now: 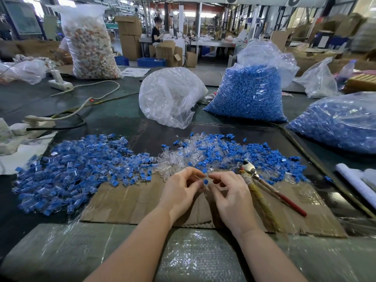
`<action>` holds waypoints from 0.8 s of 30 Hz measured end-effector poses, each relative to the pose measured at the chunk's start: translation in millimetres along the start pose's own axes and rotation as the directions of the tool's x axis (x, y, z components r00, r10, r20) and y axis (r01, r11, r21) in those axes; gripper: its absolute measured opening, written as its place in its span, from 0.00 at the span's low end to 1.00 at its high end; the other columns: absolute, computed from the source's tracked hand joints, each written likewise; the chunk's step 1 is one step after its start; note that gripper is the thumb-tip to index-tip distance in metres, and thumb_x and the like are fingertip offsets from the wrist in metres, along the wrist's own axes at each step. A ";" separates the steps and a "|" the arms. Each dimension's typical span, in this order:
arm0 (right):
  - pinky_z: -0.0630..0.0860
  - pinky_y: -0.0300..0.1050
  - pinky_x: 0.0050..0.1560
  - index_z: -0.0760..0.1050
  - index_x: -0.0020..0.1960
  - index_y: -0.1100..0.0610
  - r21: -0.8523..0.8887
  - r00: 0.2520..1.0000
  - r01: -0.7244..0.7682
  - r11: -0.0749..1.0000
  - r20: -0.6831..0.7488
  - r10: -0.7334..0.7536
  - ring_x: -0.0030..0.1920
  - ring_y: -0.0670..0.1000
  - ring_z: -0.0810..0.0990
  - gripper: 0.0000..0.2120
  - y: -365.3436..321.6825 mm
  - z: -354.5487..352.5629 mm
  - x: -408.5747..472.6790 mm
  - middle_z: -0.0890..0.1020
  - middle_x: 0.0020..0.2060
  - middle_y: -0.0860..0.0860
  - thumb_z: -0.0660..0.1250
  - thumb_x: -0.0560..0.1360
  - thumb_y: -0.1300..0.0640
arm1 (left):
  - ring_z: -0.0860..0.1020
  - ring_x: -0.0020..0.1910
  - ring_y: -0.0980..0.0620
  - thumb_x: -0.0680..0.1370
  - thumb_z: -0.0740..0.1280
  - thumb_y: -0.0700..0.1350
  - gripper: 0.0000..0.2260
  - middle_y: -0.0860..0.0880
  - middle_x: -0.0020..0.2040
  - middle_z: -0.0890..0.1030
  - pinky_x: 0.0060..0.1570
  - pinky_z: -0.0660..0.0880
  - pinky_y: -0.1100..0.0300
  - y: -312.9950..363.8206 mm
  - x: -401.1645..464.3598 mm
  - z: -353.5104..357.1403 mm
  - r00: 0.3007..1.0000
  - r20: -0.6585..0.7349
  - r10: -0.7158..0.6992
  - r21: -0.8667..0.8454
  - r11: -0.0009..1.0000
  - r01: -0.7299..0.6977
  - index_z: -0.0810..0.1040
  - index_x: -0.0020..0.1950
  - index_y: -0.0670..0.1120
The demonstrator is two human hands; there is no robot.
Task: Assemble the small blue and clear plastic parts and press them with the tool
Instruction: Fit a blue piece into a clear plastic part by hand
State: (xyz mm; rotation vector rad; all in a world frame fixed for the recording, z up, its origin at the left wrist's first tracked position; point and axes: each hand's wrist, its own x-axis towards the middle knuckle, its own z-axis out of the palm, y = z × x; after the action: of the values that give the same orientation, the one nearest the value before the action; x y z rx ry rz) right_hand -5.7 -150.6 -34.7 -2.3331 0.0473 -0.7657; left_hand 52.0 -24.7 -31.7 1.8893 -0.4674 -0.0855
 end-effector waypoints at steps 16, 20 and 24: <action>0.72 0.53 0.52 0.82 0.50 0.52 -0.070 0.998 0.037 0.997 0.048 -0.033 0.48 0.50 0.76 0.09 1.1 0.4 0.8 0.79 0.43 0.47 0.73 0.70 0.60 | 0.80 0.42 0.47 0.74 0.69 0.40 0.07 0.47 0.40 0.82 0.46 0.76 0.56 -1.5 3.5 1.4 1.000 0.002 -0.007 0.042 0.999 0.007 0.78 0.42 0.52; 0.72 0.52 0.52 0.81 0.51 0.55 -0.131 0.998 0.052 0.990 -0.011 -0.054 0.48 0.52 0.77 0.09 -1.8 -4.7 2.6 0.79 0.44 0.48 0.72 0.71 0.59 | 0.80 0.42 0.46 0.74 0.70 0.39 0.07 0.47 0.39 0.81 0.47 0.77 0.55 -1.2 5.1 0.5 1.000 -0.006 -0.028 -0.017 0.999 0.028 0.77 0.42 0.51; 0.67 0.51 0.60 0.73 0.63 0.53 -0.378 0.990 -0.139 0.915 -0.037 0.134 0.57 0.52 0.73 0.17 -0.4 -23.1 8.2 0.76 0.55 0.50 0.65 0.76 0.49 | 0.77 0.38 0.56 0.74 0.69 0.37 0.04 0.48 0.38 0.79 0.40 0.74 0.68 -1.2 6.4 -0.9 0.999 -0.021 -0.051 -0.083 0.995 0.049 0.78 0.44 0.46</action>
State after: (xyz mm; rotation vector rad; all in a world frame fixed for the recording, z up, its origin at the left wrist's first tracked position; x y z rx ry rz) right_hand -11.4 -165.9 -16.3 -2.6558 0.3931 -0.7507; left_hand 58.4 -25.8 -31.5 1.8194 -0.3958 -0.1144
